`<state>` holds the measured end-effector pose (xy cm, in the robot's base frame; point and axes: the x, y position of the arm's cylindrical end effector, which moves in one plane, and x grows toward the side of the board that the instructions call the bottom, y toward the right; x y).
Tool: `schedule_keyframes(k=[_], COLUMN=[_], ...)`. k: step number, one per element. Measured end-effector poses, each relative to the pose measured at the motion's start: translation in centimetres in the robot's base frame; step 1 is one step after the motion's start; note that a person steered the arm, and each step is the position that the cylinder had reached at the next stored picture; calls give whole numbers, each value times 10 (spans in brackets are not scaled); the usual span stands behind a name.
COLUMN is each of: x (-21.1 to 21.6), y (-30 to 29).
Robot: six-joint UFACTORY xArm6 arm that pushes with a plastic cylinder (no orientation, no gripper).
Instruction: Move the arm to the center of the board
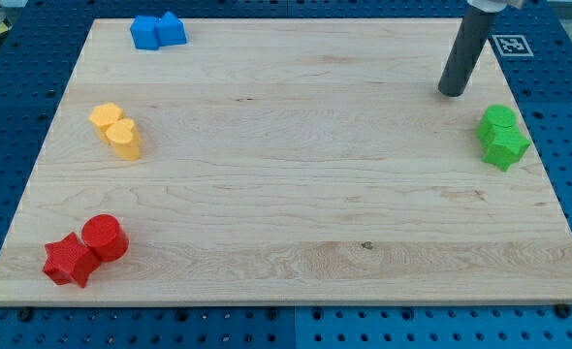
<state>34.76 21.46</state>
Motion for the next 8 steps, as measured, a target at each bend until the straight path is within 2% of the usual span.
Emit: schedule_keyframes(k=[2, 5, 7, 8], x=[0, -11, 5, 18], y=[-6, -135, -153, -183])
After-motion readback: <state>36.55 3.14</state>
